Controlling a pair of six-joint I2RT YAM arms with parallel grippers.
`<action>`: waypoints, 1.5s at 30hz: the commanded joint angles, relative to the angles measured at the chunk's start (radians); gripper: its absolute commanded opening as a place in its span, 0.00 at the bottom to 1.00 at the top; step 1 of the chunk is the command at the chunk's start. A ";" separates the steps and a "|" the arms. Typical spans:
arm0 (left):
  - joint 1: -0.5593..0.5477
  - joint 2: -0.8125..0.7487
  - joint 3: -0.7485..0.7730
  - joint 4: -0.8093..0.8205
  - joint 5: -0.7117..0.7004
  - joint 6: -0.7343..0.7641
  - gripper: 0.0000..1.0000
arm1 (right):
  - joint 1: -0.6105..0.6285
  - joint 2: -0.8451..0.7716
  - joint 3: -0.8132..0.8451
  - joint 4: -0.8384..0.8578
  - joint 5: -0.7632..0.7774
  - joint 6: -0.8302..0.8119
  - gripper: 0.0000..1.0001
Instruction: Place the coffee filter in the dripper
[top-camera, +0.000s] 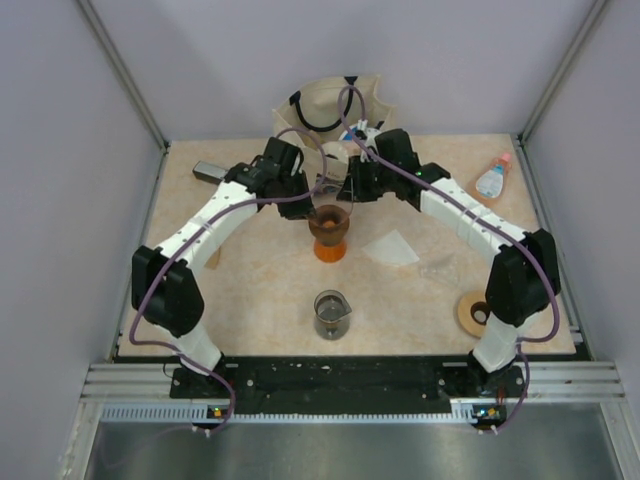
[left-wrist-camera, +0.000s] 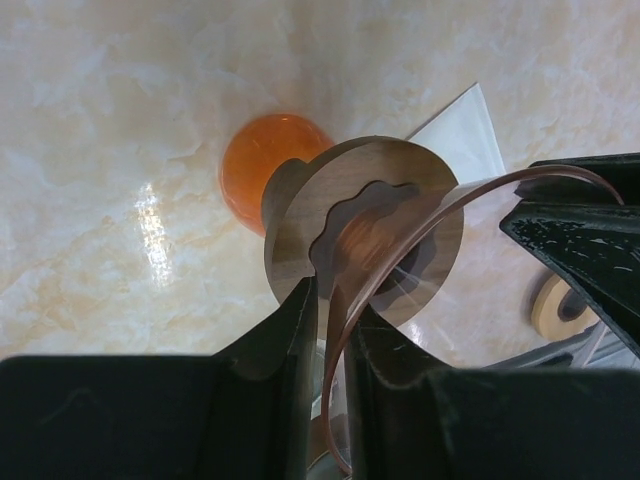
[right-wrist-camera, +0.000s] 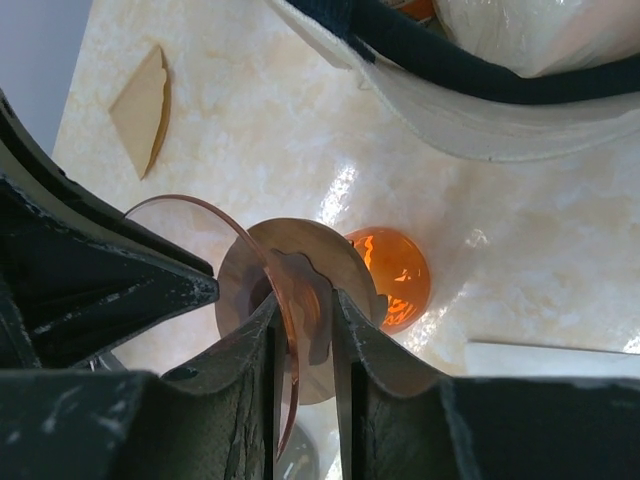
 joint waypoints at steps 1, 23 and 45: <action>0.000 0.032 0.043 -0.092 -0.007 0.047 0.24 | -0.009 0.015 0.093 -0.017 0.007 0.001 0.25; 0.000 -0.045 0.133 -0.073 0.009 0.100 0.82 | -0.011 -0.087 0.187 0.015 0.048 -0.104 0.78; 0.000 -0.721 -0.385 0.132 -0.523 0.072 0.99 | -0.262 -0.408 -0.099 0.118 -0.144 -1.055 0.99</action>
